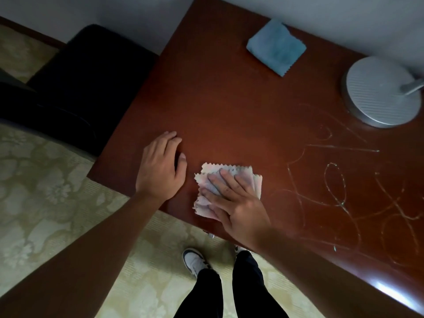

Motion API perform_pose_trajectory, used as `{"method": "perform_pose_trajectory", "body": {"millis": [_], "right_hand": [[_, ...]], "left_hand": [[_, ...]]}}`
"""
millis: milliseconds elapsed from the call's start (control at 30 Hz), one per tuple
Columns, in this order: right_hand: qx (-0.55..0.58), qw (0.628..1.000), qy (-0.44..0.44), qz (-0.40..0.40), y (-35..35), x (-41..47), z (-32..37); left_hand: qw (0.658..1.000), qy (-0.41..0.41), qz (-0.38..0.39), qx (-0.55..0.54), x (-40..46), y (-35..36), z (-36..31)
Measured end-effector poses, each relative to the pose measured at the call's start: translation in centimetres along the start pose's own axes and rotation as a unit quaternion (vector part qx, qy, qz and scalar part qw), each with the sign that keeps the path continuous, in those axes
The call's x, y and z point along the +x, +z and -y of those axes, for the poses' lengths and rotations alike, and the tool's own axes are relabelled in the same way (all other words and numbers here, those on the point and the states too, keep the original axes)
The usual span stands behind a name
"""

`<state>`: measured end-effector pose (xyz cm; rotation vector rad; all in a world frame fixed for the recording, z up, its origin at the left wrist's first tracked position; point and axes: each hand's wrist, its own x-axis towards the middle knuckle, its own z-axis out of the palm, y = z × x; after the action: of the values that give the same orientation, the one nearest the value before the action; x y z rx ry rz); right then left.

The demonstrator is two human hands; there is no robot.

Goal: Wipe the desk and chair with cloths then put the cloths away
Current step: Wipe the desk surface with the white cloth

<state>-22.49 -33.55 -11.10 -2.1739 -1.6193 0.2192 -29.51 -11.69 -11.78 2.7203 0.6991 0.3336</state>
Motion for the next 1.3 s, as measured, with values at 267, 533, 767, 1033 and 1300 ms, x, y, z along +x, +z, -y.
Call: {"method": "perform_pose_trajectory", "body": {"millis": [267, 533, 767, 1033, 1300], "right_hand": [[-0.054, 0.992, 0.104, -0.048, 0.0, 1.8, -3.4], [-0.072, 0.97, 0.211, -0.094, -4.1, 1.4, -10.5], [-0.01, 0.997, 0.061, -0.052, 0.4, -7.6, 1.5], [-0.073, 0.976, 0.174, -0.109, -2.1, 0.4, -7.9], [-0.038, 0.998, 0.027, -0.051, -1.0, 5.5, -5.7]], "left_hand": [[1.0, -0.005, 0.005, -0.005, 0.1, -0.1, 0.2], [1.0, -0.005, 0.002, 0.015, 0.0, 0.0, -0.1], [0.999, -0.001, 0.015, 0.032, -0.2, 0.0, -0.2], [0.999, 0.021, 0.011, 0.031, -0.5, 0.4, -2.7], [0.994, -0.104, -0.03, -0.034, -2.8, -1.9, -3.7]]}}
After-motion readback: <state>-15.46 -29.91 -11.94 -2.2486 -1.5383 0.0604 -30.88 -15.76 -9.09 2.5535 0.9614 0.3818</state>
